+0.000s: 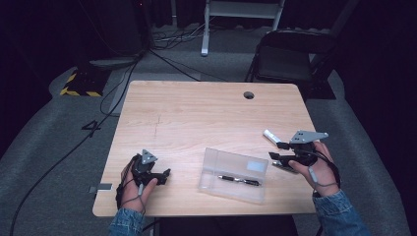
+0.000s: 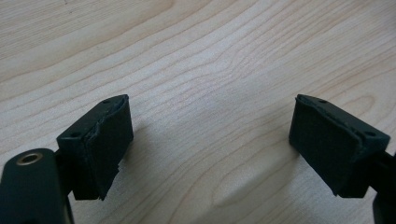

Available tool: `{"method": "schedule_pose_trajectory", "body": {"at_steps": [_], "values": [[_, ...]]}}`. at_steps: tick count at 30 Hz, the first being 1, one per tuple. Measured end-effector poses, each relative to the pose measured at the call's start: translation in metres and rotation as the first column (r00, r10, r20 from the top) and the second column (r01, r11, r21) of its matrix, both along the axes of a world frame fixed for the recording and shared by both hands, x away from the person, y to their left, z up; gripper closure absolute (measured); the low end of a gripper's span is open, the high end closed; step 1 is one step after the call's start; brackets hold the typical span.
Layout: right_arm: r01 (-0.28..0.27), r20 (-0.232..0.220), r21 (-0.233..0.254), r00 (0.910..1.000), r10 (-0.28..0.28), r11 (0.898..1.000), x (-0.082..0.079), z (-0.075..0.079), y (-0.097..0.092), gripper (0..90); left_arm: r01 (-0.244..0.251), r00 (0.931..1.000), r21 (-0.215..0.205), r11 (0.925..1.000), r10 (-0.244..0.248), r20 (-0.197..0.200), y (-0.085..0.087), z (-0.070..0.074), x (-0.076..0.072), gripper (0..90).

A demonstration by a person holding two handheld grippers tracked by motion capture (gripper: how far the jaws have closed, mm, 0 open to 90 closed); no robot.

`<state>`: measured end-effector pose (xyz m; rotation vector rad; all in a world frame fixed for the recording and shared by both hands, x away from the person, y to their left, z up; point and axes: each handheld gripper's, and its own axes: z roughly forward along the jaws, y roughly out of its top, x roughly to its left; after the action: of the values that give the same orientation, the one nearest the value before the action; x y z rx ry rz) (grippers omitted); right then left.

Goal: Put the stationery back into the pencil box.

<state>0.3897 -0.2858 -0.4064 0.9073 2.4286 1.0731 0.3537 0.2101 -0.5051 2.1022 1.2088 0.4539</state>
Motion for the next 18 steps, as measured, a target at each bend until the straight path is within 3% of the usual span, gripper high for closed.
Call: {"method": "schedule_pose_trajectory", "body": {"at_steps": [6, 12, 18], "values": [[0.020, -0.033, -0.040, 0.9992, -0.022, 0.999, 0.004, -0.003, -0.009, 43.2, -0.001, 1.0000, 0.000, 1.0000, 0.001, -0.001, 0.000, 0.000, 0.000, 14.0], [0.033, -0.071, -0.128, 0.9966, -0.042, 0.991, 0.008, -0.013, -0.016, 41.2, -0.002, 1.0000, 0.001, 1.0000, 0.002, -0.001, -0.001, 0.000, 0.001, 14.0], [0.033, -0.105, -0.150, 0.9933, -0.049, 0.988, 0.012, -0.020, -0.021, 39.9, -0.002, 1.0000, 0.002, 1.0000, 0.002, -0.001, -0.001, 0.000, 0.001, 14.0]]}}
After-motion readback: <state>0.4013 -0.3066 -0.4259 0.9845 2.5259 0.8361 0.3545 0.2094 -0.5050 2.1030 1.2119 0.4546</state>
